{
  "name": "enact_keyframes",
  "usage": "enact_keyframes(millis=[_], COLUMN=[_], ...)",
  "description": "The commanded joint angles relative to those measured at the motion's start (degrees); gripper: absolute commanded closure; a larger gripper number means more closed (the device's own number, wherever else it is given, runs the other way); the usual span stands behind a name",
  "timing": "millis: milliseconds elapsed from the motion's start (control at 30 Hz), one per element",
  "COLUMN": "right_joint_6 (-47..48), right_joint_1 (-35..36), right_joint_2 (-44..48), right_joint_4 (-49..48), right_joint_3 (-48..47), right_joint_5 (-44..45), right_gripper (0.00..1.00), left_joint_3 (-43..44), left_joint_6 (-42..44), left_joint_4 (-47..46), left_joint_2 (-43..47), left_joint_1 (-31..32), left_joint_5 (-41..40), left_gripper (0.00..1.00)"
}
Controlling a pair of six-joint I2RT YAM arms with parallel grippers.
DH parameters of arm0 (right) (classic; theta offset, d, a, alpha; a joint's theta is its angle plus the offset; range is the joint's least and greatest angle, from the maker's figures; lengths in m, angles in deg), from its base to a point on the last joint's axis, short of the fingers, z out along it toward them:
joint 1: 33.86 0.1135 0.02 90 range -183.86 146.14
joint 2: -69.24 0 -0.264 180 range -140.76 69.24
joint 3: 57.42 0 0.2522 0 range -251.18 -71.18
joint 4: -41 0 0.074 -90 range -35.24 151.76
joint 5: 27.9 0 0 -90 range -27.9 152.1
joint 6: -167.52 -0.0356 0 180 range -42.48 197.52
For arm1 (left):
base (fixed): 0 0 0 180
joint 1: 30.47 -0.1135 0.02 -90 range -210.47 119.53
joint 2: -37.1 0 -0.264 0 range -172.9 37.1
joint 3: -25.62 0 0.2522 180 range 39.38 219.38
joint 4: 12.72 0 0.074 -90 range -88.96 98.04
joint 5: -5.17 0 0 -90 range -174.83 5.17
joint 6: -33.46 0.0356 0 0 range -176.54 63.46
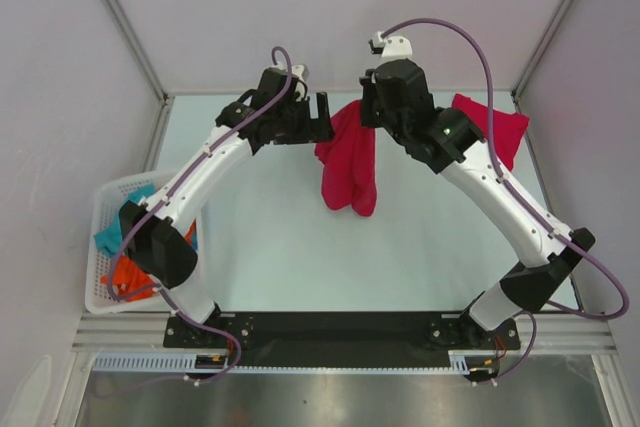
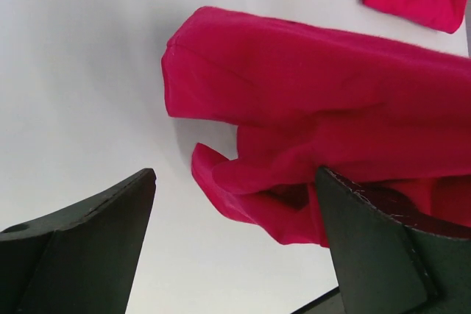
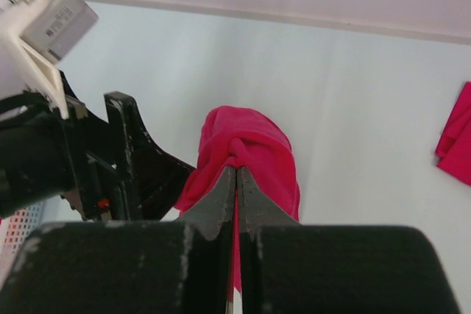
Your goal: Fold and stack the t-shirts
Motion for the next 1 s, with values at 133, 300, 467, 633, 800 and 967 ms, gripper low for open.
enact_keyframes(millis=[133, 300, 467, 633, 800, 967], right_joint_6=[2.3, 3.2, 3.8, 4.4, 4.3, 4.4], right_joint_1=[1.0, 1.6, 1.9, 1.9, 1.9, 2.1], right_joint_2=[-2.9, -5.4, -7.1, -8.7, -10.0, -11.2], right_joint_4=[-0.4, 0.6, 1.2, 1.5, 1.8, 2.1], right_joint_3=[-9.1, -12.8, -16.3, -18.2, -20.0, -21.5], right_joint_5=[1.7, 1.8, 2.1, 2.3, 2.0, 1.8], right_gripper=[1.0, 1.0, 1.0, 1.0, 1.0, 1.0], left_joint_3=[-0.3, -0.4, -0.8, -1.7, -2.1, -2.7], left_joint_6=[-0.6, -0.8, -0.6, -0.4, -0.2, -0.1], left_joint_4=[-3.1, -3.6, -4.5, -4.9, -4.9, -4.9], left_joint_2=[0.6, 0.9, 1.6, 3.2, 4.1, 5.1], left_joint_1=[0.4, 0.5, 0.7, 0.8, 0.8, 0.8], left_joint_5=[1.9, 2.9, 4.7, 4.9, 4.4, 3.7], left_gripper=[0.07, 0.09, 0.23, 1.0, 0.84, 0.31])
